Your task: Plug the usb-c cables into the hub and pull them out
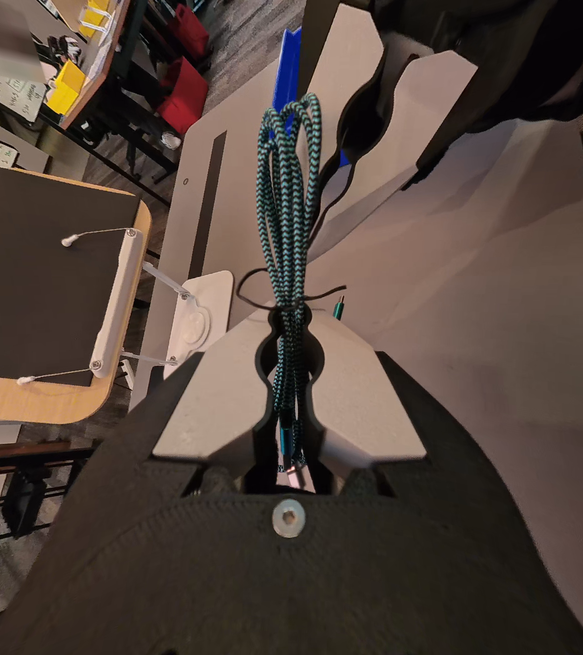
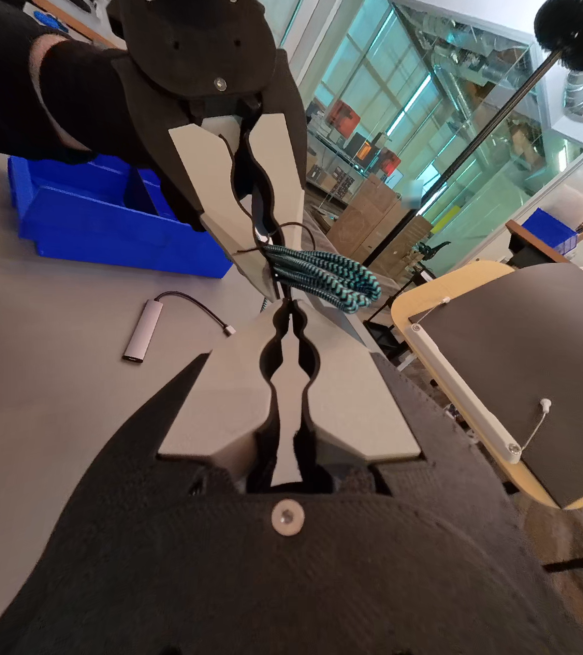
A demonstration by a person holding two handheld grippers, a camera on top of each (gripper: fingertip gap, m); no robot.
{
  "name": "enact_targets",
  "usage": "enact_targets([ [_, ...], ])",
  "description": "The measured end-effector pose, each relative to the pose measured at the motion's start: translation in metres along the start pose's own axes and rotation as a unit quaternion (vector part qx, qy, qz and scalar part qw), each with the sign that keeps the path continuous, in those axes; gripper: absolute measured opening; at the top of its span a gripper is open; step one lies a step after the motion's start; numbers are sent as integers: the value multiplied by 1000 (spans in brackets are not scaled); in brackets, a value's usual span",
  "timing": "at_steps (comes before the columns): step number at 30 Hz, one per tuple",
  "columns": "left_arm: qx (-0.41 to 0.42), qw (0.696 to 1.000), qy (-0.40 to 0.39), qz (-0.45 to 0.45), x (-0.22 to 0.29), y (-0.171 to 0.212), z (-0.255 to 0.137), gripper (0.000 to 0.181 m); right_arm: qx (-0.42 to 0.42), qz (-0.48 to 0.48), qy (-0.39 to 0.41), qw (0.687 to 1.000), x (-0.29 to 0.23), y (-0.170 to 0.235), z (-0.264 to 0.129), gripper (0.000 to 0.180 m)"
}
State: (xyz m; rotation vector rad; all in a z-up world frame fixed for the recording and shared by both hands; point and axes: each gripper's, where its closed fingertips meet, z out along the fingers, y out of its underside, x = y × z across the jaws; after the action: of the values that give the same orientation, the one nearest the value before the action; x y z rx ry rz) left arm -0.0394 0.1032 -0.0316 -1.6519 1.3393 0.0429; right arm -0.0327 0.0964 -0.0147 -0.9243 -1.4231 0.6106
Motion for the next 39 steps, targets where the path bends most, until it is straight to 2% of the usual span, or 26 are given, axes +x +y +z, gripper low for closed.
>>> enact_targets([
  [12, 2, 999, -41, 27, -13, -8, -1, 3, 29, 1, -36, 999, 0, -4, 3, 0],
  [18, 17, 998, -55, 32, -18, -16, -3, 4, 72, 27, -54, 996, 6, -14, -4, 0],
  [30, 123, 992, -26, 21, -19, -51, -22, 4, 178, 36, -122, 976, 19, -54, -26, 0],
  [34, 128, 991, -34, 27, -23, -54, -23, 4, 181, 17, -155, 971, 9, -57, -26, 0],
  [39, 121, 990, -55, 42, -28, -53, -21, 4, 158, -1, -147, 976, 11, -52, -23, 0],
])
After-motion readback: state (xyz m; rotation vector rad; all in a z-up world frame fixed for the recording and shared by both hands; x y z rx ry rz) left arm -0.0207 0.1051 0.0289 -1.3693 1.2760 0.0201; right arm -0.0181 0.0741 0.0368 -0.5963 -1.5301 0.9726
